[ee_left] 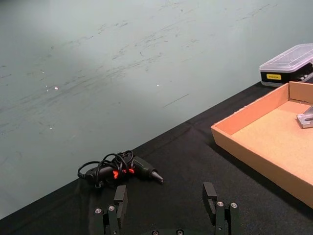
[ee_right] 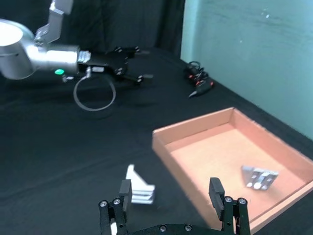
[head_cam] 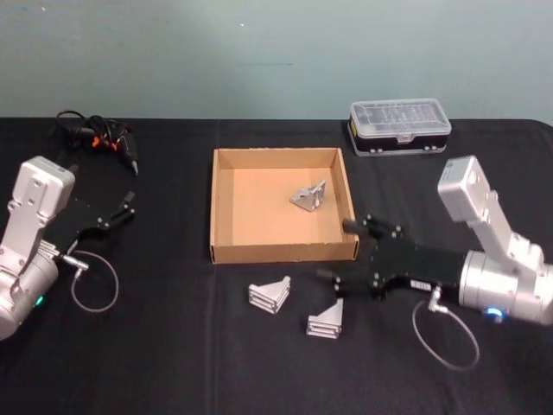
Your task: Use one hand to pick up the angle iron from the table and place it into the box.
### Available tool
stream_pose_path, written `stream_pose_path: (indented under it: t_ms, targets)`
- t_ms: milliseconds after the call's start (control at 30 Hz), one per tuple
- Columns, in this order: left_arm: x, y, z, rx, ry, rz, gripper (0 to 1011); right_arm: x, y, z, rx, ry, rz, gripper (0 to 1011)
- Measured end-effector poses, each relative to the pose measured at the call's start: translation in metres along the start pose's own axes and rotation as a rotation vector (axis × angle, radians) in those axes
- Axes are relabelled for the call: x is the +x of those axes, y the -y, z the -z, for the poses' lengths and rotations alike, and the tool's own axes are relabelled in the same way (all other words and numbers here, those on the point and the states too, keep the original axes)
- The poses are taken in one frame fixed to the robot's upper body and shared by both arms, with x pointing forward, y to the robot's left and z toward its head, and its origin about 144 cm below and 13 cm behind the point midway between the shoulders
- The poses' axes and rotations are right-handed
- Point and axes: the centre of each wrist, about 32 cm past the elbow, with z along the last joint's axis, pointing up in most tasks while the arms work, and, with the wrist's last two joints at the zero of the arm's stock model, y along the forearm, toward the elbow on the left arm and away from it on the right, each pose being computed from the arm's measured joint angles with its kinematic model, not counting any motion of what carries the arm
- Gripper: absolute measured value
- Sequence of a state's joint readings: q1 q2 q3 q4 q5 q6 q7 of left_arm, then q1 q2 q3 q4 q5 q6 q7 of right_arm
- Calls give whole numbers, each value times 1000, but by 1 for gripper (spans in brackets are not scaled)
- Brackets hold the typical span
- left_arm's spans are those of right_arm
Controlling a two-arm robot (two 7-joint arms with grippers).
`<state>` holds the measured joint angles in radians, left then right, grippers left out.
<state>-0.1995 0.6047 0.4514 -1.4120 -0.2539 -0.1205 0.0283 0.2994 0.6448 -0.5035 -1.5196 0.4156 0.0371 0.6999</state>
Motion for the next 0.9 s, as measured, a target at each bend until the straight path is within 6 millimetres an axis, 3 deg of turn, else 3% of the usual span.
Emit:
stream_pose_path:
  t_ms: [400, 900]
  targets:
    - [0, 0, 0, 0, 0, 0, 1011, -24, 11, 24, -13, -43, -25, 1004]
    - [0, 0, 0, 0, 0, 0, 1011, -26, 4, 44, -55, -81, -53, 1004]
